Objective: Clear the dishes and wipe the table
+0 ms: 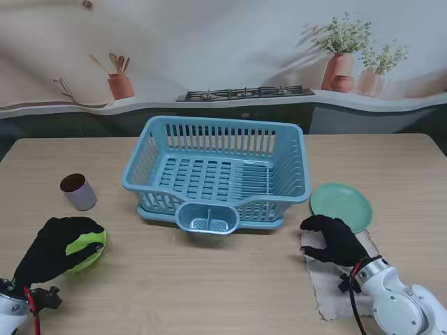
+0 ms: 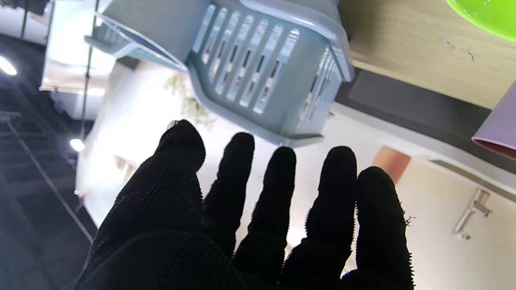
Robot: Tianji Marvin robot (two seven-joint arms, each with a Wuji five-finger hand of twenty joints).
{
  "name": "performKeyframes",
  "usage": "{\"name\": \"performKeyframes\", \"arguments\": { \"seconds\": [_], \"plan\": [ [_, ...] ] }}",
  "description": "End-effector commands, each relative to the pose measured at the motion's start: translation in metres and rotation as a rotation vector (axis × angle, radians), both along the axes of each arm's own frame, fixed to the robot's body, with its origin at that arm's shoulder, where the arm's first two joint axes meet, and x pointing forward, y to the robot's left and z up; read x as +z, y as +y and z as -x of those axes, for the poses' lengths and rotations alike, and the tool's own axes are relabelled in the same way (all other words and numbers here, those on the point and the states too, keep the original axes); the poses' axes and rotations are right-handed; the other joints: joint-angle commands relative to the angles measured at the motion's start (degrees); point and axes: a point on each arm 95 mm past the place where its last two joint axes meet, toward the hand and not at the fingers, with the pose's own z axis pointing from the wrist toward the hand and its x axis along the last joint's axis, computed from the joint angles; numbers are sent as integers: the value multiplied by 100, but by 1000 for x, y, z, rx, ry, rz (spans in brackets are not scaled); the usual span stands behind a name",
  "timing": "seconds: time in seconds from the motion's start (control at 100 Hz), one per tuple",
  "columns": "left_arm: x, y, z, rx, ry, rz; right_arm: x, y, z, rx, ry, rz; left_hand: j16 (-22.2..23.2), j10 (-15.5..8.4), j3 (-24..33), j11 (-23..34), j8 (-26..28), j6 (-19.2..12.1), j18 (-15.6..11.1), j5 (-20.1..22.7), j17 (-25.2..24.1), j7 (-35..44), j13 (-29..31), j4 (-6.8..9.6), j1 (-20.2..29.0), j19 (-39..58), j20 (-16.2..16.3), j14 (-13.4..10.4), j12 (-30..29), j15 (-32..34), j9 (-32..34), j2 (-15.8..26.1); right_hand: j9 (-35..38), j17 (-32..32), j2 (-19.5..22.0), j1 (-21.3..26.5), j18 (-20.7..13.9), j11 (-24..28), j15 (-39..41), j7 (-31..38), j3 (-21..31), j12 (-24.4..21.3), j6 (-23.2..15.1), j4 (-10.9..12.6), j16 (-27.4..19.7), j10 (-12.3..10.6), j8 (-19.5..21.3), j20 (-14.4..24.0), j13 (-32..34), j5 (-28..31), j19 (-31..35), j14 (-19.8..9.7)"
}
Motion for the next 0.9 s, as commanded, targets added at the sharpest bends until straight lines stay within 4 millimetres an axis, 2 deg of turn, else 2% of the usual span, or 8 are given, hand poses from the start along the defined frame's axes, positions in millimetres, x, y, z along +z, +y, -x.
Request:
{"name": "performKeyframes", "arguments": {
  "seconds": [0.0, 0.65, 0.89],
  "plan": [
    [-1, -2, 1, -2, 9, -3, -1, 2, 1, 12, 8, 4, 35, 44, 24, -43, -25, -33, 11, 43, -57, -27, 45, -161, -90, -100, -82, 0, 2, -40, 23, 90, -115, -64, 29, -186, -73, -30, -78, -17, -103, -77, 29, 56, -24, -71, -65, -29, -92, -200, -46, -149],
    [0, -2, 0, -2, 5, 1, -1, -1, -1, 7, 1, 27, 37, 33, 34, -42, -16, -37, 1, 41, -75, -33, 44, -166, -92, -115, -96, -2, 2, -45, 25, 82, -145, -116, 5, -161, -166, -90, -143, -58, -83, -101, 40, 55, -52, -63, -95, -42, -158, -208, -115, -139],
    [0, -2, 0, -3, 6, 0, 5, -10, -8, 24, -20, 63, 37, 26, 37, -41, -13, -40, 4, 43, -80, -30, 43, -167, -86, -116, -98, -4, 3, -46, 23, 72, -260, -402, -44, -132, -355, -684, -791, -544, 21, -339, 70, 44, -372, -43, -376, -276, -408, -160, -658, -225]
  ]
}}
